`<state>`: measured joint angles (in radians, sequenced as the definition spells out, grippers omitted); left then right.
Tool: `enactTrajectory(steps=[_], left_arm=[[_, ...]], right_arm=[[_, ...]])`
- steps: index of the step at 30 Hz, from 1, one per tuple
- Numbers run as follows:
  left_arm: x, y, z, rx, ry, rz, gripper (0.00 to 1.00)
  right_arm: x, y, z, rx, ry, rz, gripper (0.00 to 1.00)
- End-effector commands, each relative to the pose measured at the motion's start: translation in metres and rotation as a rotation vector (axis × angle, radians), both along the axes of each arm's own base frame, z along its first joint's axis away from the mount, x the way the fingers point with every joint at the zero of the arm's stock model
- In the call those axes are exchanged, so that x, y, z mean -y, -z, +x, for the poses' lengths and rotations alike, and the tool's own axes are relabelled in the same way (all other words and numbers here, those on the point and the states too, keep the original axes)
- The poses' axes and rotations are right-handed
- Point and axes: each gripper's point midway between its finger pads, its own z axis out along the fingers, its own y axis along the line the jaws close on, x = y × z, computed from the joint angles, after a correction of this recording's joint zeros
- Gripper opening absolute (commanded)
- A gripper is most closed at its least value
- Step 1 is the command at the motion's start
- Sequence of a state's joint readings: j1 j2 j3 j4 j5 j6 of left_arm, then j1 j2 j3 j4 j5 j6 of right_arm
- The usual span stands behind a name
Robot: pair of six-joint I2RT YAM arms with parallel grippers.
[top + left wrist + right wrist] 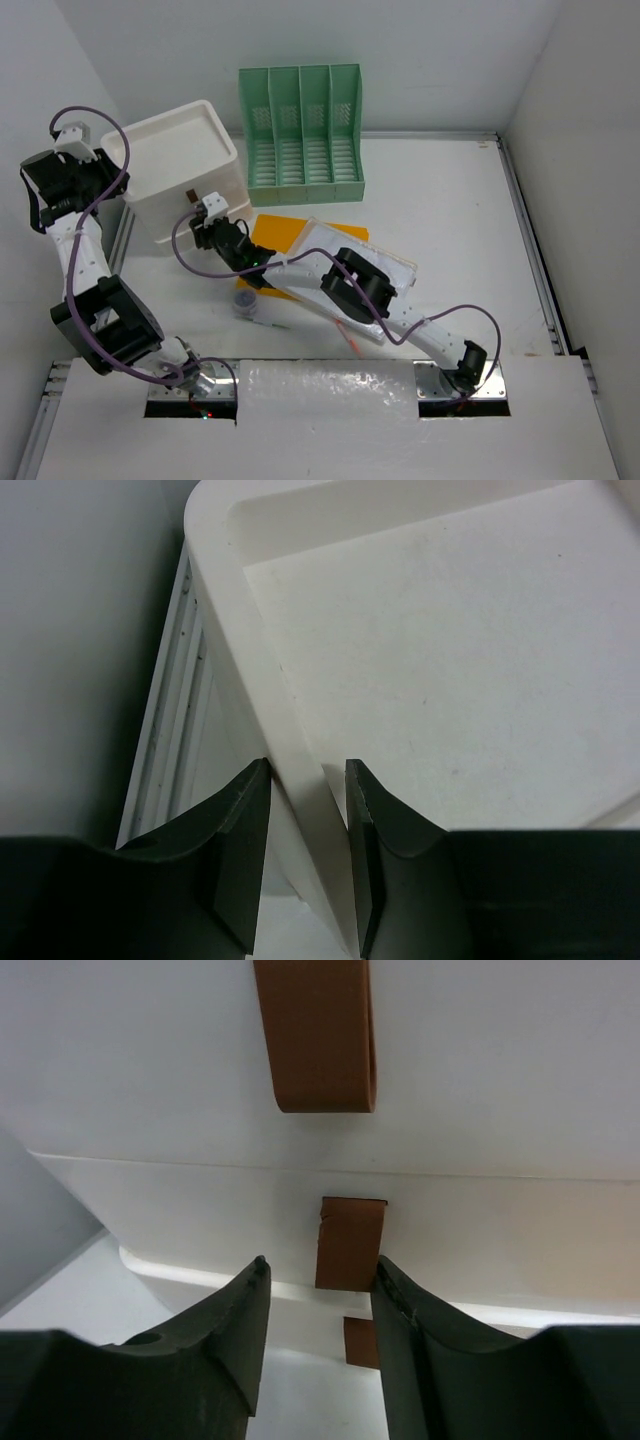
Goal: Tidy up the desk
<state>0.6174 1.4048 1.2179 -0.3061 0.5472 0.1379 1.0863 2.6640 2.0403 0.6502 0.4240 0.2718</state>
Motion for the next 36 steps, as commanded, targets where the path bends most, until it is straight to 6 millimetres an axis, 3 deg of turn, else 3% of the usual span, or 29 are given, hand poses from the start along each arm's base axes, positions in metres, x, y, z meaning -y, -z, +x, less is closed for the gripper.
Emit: enactTrajectory(steps=[1,7,10,14,17,20,21,23,24,26,28,29,31,33,36], left_arm=[[0.052,0.044,-0.031,-0.173,0.096,-0.214,0.0],[0.048,0.05,-0.03,-0.184,0.093,-0.204,0.0],[0.048,0.051,-0.029,-0.187,0.096,-0.203,0.0],[0.048,0.052,-0.028,-0.189,0.099,-0.207,0.0],[0.046,0.053,-0.028,-0.193,0.091,-0.204,0.0],[0.043,0.054,-0.026,-0.198,0.081,-0.195,0.0],[0.041,0.054,-0.026,-0.2,0.074,-0.196,0.0],[0.037,0.055,-0.025,-0.205,0.059,-0.19,0.0],[0.035,0.056,-0.024,-0.207,0.05,-0.192,0.0],[0.03,0.056,-0.022,-0.202,0.027,-0.185,0.0],[0.025,0.056,-0.021,-0.201,0.007,-0.191,0.0],[0.024,0.054,-0.02,-0.199,0.003,-0.192,0.0],[0.021,0.055,-0.019,-0.198,-0.005,-0.198,0.0],[0.02,0.054,-0.018,-0.194,-0.009,-0.205,0.0],[0.017,0.054,-0.018,-0.191,-0.018,-0.208,0.0]], right_arm=[[0.017,-0.053,0.033,0.076,0.106,0.136,0.43],[0.032,-0.058,0.04,0.086,0.188,0.146,0.28],[0.03,-0.059,0.04,0.092,0.182,0.146,0.19],[0.026,-0.063,0.041,0.104,0.169,0.153,0.0],[0.024,-0.064,0.036,0.123,0.13,0.15,0.0],[0.015,-0.068,0.02,0.17,0.02,0.15,0.0],[0.014,-0.058,0.016,0.159,-0.004,0.133,0.0],[0.011,-0.071,0.003,0.178,-0.064,0.153,0.0],[0.015,-0.055,-0.004,0.164,-0.077,0.118,0.0],[0.017,-0.077,-0.021,0.196,-0.107,0.144,0.0],[0.023,-0.067,-0.036,0.207,-0.137,0.119,0.0],[0.024,-0.075,-0.044,0.217,-0.162,0.129,0.0],[0.034,-0.065,-0.053,0.204,-0.18,0.127,0.0],[0.038,-0.072,-0.063,0.203,-0.205,0.139,0.0],[0.05,-0.057,-0.087,0.184,-0.239,0.101,0.0]])
